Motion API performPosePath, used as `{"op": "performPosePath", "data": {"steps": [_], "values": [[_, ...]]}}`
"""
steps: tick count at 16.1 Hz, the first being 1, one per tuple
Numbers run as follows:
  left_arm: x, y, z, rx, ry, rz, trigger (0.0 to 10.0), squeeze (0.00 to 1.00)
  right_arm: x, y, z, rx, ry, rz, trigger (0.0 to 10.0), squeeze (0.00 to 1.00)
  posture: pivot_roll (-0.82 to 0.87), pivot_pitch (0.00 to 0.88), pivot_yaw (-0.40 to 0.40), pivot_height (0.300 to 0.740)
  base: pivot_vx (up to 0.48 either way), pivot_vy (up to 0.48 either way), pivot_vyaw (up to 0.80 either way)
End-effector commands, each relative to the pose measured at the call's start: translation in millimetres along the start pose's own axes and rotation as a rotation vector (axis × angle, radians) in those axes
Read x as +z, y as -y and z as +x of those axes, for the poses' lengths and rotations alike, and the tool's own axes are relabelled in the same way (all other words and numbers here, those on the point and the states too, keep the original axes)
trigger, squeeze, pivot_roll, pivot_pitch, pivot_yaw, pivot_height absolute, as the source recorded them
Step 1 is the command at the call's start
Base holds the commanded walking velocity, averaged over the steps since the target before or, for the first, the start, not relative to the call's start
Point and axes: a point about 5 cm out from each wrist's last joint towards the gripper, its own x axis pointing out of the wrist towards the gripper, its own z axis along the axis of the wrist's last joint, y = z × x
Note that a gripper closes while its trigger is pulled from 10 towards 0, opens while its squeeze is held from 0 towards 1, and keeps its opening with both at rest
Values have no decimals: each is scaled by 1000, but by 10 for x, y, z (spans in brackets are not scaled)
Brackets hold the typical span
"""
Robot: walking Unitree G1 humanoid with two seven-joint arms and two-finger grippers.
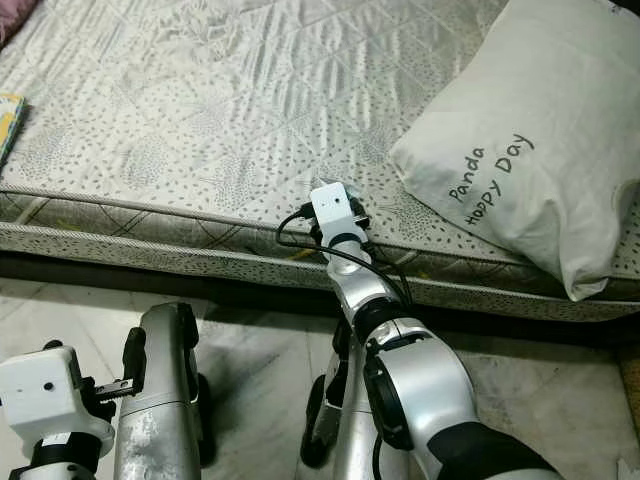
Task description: Clean up the room
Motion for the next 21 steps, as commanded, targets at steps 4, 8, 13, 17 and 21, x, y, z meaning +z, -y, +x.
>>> {"op": "performPosePath", "data": {"steps": [4,8,13,17,21], "values": [[7,4,31,5,3,-3,10000,0,-144,86,-20,-25,-48,2,0,0,251,279,-126,533,0,0,0],[26,27,151,-1,36,-6,10000,0,-119,128,-5,-31,-45,10,0,0,247,240,-128,533,0,0,0],[65,40,328,1,87,-8,10000,0,-26,202,32,-46,-30,42,0,0,241,182,-140,533,0,0,0],[37,50,502,2,114,-7,10000,0,71,213,58,-37,-8,57,0,0,224,98,-142,533,0,0,0],[123,91,904,-23,197,-8,10000,0,220,327,103,-40,27,109,0,0,178,0,-138,533,0,0,0]]}}
